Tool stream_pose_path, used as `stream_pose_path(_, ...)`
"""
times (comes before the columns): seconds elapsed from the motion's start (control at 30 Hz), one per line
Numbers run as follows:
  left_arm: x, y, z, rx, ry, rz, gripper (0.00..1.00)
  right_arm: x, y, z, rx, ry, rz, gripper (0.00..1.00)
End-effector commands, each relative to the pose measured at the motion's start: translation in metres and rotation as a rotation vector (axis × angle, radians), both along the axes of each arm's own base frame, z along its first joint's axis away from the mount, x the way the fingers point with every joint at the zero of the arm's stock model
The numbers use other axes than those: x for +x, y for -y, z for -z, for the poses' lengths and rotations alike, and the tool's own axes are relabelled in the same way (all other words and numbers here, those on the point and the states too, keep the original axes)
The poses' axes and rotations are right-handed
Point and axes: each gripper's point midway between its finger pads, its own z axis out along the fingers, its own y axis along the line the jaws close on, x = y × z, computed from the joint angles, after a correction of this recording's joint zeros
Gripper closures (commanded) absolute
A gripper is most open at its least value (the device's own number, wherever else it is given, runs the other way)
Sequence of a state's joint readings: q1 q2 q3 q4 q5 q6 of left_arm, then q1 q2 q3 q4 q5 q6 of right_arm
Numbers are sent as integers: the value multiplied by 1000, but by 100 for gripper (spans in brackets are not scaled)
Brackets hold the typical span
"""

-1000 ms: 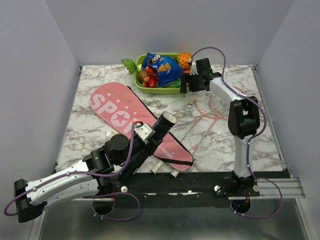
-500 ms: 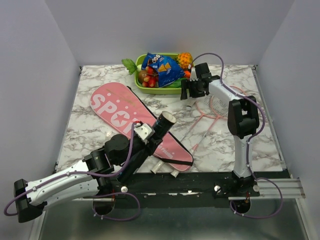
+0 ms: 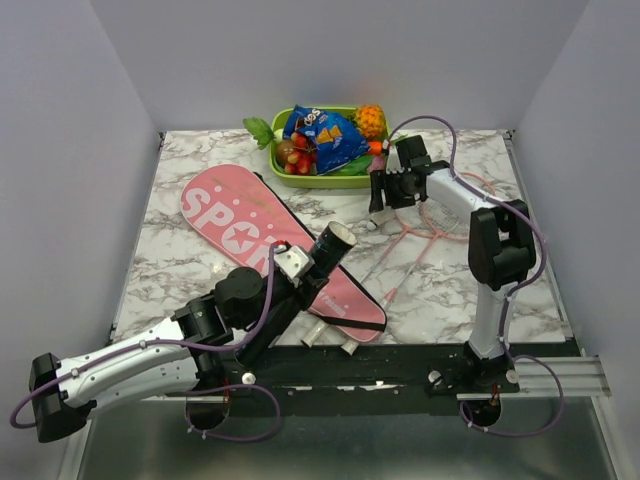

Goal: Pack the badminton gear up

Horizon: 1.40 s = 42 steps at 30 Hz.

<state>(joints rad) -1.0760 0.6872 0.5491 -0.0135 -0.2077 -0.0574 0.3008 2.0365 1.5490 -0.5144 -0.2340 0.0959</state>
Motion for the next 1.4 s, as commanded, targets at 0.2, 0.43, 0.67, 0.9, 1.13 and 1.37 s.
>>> stream_pose_path(0.2,-5,9,-9,-63,-2,33,100,-5,-4,-14,54,7,-1,44)
stream_pose_path(0.43,-5,6,-10,-60,-1,27,100,-12,-9,-3,75,-55,-8,56)
stream_pose_path(0.67,-5,2,-10,-60,4,15,100,-13,-15,-15,106,-73,-2,88)
stream_pose_path(0.9,-3,-1,-11,-39,25,8,100,-15,-18,-63,156,10,2,99)
stream_pose_path(1.13,-2,3,-12,-15,38,23,100,-38,-6,-132,178,154,11,99)
stream_pose_path(1.37,-3,14,-2,27,29,65,100,-78,8,-189,199,276,-7,99)
